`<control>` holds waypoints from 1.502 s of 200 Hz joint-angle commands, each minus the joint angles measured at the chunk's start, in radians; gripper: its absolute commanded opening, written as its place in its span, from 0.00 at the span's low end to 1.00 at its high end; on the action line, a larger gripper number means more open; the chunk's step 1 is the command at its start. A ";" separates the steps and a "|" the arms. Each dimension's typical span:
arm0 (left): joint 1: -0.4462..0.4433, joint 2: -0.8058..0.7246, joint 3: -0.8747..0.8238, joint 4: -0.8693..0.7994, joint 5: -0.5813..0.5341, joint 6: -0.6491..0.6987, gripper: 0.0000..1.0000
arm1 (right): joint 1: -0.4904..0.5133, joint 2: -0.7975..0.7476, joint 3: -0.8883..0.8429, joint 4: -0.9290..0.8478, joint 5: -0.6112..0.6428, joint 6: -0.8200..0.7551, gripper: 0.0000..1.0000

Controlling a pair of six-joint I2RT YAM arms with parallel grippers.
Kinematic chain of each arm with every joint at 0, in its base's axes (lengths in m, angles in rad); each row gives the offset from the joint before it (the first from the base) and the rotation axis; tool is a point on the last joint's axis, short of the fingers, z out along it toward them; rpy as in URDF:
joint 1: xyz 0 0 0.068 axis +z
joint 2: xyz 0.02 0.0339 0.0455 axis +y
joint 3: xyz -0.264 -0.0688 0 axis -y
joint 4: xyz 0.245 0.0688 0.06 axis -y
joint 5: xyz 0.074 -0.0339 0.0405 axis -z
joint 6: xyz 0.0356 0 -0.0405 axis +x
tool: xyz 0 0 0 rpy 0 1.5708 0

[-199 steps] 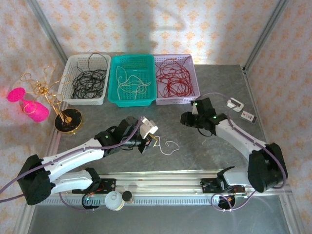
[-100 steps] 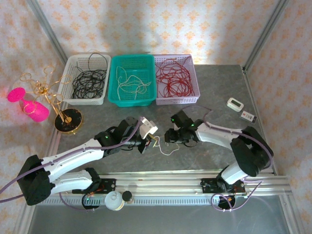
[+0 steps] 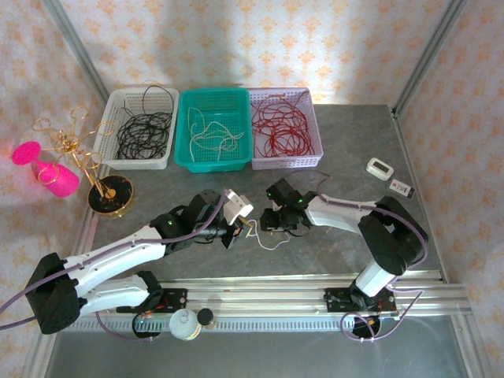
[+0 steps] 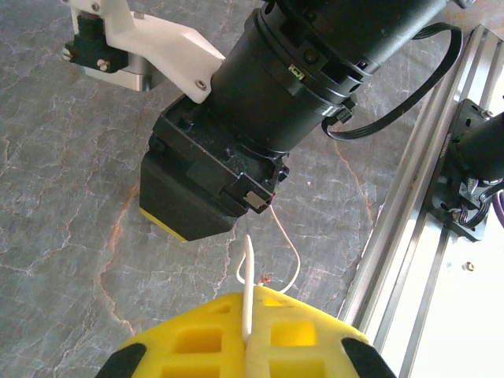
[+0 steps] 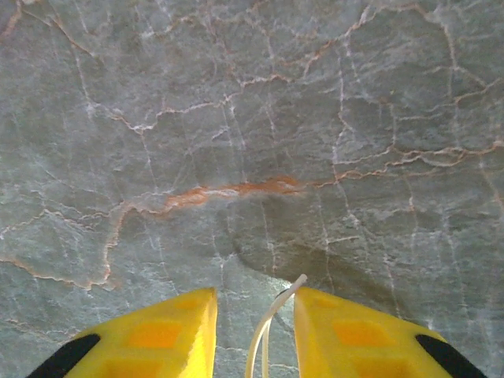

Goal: Untangle the cables

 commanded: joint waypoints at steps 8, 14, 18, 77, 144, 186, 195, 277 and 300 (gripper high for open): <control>-0.006 -0.024 -0.015 0.012 -0.019 0.017 0.00 | 0.008 0.002 0.028 -0.035 0.026 -0.012 0.31; -0.005 -0.024 -0.014 0.013 -0.019 0.018 0.00 | 0.008 -0.002 0.028 -0.039 0.029 -0.017 0.29; -0.005 -0.025 -0.014 0.012 -0.019 0.017 0.00 | 0.006 -0.004 0.028 -0.040 0.029 -0.017 0.27; -0.005 -0.040 -0.032 0.023 -0.047 -0.004 0.00 | 0.006 -0.033 0.088 -0.093 0.068 -0.038 0.00; -0.005 -0.121 -0.190 0.199 -0.150 -0.190 0.00 | -0.236 -0.242 0.421 -0.129 0.204 -0.090 0.00; -0.003 -0.094 -0.256 0.257 -0.320 -0.263 0.00 | -0.475 -0.200 0.744 -0.121 0.103 -0.097 0.00; -0.004 -0.087 -0.267 0.256 -0.408 -0.292 0.00 | -0.526 -0.179 0.803 -0.115 0.022 -0.069 0.00; -0.004 -0.100 -0.337 0.385 -0.642 -0.328 0.00 | -0.624 -0.076 1.032 -0.152 -0.044 -0.239 0.00; -0.004 -0.117 -0.336 0.391 -0.606 -0.285 0.00 | -0.624 -0.148 0.905 -0.011 0.258 -0.238 0.00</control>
